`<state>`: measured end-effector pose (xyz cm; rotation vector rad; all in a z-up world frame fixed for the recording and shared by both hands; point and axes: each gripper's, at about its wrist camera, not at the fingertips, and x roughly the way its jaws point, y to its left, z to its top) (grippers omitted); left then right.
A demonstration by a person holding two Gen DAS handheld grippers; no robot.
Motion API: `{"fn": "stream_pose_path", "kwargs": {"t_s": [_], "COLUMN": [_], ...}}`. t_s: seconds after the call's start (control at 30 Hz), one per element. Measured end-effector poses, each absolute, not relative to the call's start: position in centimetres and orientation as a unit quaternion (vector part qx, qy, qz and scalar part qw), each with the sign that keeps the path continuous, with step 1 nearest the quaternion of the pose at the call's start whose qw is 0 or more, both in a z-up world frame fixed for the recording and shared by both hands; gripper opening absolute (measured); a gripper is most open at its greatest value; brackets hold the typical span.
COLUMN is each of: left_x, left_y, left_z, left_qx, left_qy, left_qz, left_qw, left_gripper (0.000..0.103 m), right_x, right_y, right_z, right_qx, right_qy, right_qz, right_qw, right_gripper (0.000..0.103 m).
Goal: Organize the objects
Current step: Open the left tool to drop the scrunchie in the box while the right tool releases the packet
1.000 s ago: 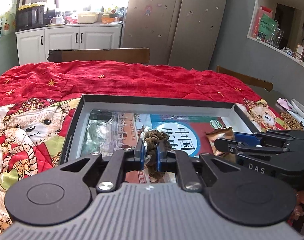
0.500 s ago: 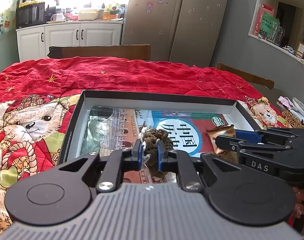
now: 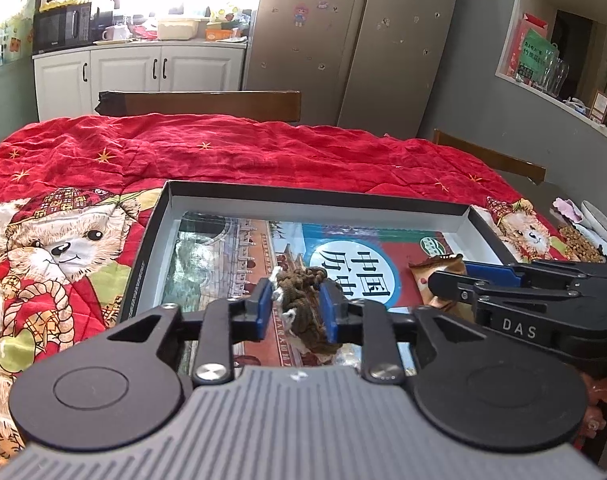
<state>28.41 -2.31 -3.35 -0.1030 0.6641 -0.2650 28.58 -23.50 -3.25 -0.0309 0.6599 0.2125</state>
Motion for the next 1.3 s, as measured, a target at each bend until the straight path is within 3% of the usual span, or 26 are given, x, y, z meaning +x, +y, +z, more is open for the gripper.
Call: {"fn": "stream_pose_path", "kwargs": {"t_s": [0.13, 0.57, 1.3], "left_x": [28.2, 26.8, 23.0], "left_y": [-2.2, -1.9, -2.1], "left_z": [-3.0, -1.4, 2.4], "left_qx": [-0.051, -0.058, -0.043], "left_qy": [0.319, 0.295, 0.254], "left_qz": [-0.126, -0.123, -0.13], "left_qw": [0.938, 0.946, 0.957], "left_gripper": [0.058, 0.078, 0.086], "right_x": [28.4, 27.0, 22.1], "right_y": [-23.7, -25.0, -25.0], "right_z": [-3.0, -1.0, 4.2], "right_qx": [-0.012, 0.009, 0.001], "right_qy": [0.32, 0.305, 0.259], "right_qz": [0.102, 0.104, 0.132], "right_qw": [0.942, 0.947, 0.957], "right_gripper": [0.045, 0.047, 0.05]}}
